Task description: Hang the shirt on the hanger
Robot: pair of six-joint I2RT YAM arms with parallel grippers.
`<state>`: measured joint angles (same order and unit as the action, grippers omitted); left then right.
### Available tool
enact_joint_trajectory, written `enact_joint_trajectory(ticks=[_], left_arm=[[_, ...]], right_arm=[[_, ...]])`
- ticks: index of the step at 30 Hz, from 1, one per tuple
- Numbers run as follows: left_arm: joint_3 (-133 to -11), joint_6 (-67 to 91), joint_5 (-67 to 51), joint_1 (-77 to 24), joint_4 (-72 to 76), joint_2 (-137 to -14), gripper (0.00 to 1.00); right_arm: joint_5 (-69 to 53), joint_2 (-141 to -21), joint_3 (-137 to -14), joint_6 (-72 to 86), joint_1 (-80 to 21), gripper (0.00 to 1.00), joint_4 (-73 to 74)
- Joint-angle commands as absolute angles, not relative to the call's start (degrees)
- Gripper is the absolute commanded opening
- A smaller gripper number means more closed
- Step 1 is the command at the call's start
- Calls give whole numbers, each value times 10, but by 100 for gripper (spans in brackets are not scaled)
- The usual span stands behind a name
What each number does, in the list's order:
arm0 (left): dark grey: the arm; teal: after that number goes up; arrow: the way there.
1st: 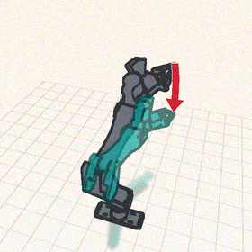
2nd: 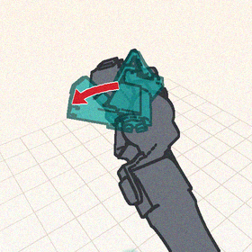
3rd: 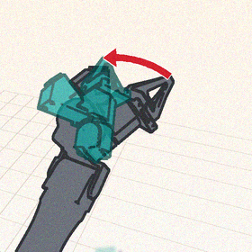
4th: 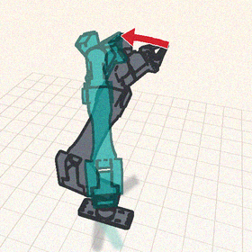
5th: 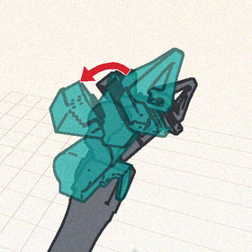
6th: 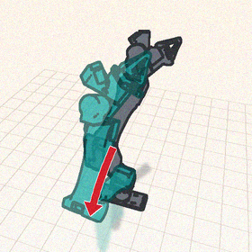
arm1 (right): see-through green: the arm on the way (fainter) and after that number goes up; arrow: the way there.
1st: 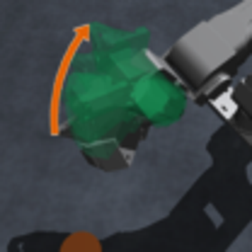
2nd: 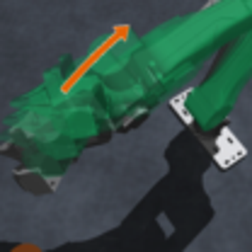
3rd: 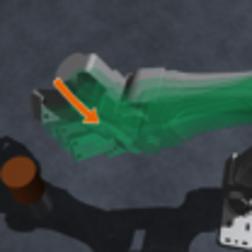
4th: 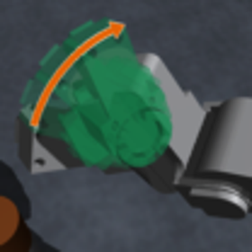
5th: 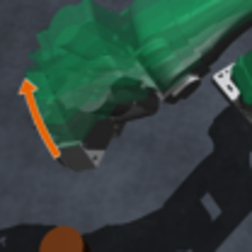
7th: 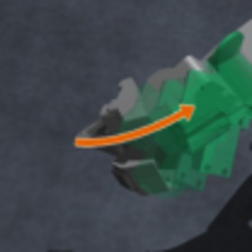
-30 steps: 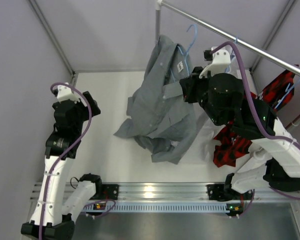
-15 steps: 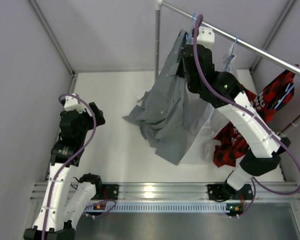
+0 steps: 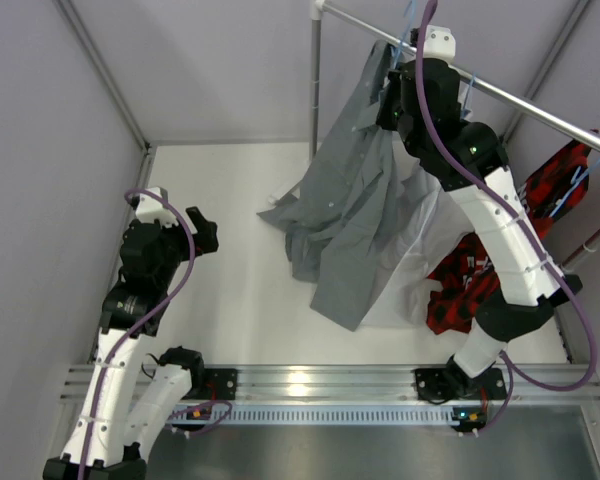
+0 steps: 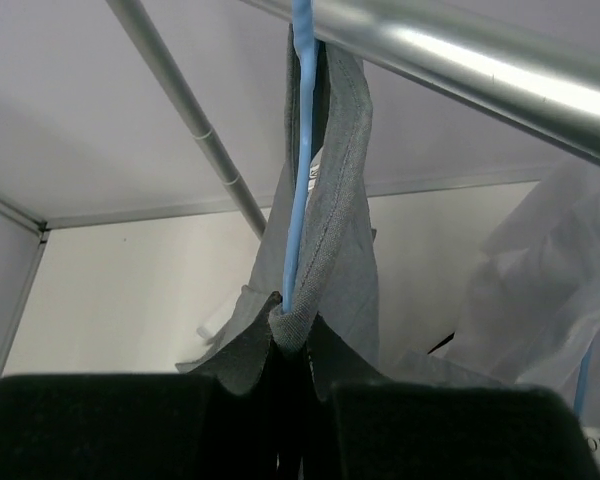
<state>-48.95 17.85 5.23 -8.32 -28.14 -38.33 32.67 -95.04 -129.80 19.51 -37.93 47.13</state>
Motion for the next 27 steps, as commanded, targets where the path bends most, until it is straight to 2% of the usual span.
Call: enact_joint_trajectory(ticks=[1, 21, 27], left_arm=[[-486, 172, 35, -87, -250, -373, 98], [-489, 166, 17, -111, -250, -374, 98], [-488, 166, 18, -111, -251, -372, 98]], right_arm=[[287, -963, -1315, 181, -360, 0, 429], [268, -979, -1231, 211, -345, 0, 323], [304, -966, -1153, 261, -347, 0, 249]])
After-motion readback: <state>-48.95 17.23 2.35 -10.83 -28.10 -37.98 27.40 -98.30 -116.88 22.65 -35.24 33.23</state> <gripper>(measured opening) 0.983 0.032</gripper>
